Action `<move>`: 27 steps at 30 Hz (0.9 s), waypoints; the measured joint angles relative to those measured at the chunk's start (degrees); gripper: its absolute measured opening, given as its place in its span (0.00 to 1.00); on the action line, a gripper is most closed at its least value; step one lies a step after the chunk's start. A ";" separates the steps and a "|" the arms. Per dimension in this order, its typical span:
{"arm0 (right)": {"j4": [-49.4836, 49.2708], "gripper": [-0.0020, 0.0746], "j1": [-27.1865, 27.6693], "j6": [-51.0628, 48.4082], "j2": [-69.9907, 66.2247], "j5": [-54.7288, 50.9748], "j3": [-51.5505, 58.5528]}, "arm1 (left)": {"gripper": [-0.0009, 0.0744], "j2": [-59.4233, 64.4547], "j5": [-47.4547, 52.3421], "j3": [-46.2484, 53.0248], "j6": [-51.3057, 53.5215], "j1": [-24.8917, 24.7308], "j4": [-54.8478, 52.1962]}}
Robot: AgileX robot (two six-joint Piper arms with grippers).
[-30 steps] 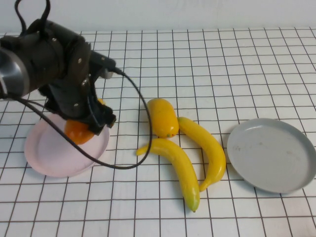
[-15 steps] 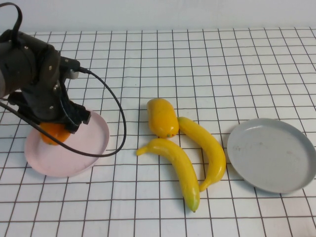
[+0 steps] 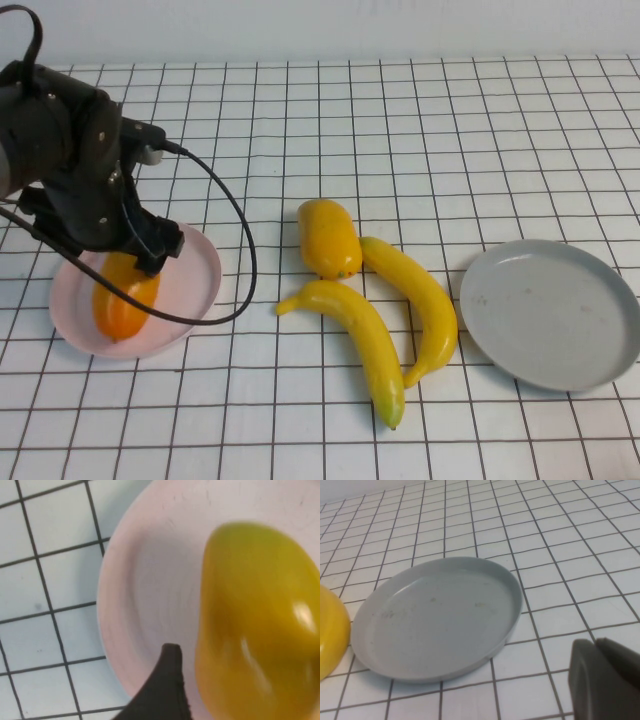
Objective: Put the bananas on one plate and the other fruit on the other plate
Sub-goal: Put one type of fruit in the left plate
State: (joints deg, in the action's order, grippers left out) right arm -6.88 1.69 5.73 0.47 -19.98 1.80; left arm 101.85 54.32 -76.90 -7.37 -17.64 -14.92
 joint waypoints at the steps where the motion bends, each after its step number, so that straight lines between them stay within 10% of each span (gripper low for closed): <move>1: 0.00 0.00 0.00 0.00 0.00 0.00 0.00 | 0.90 0.00 0.14 0.00 0.14 0.00 0.31; 27: 0.00 0.00 0.00 0.00 0.00 0.00 0.00 | 0.90 16.52 -3.76 -25.09 -11.73 -16.06 12.70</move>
State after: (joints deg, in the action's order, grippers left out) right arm -6.88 1.69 5.73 0.47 -19.98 1.80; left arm 118.38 50.56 -101.99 -19.11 -33.70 -2.21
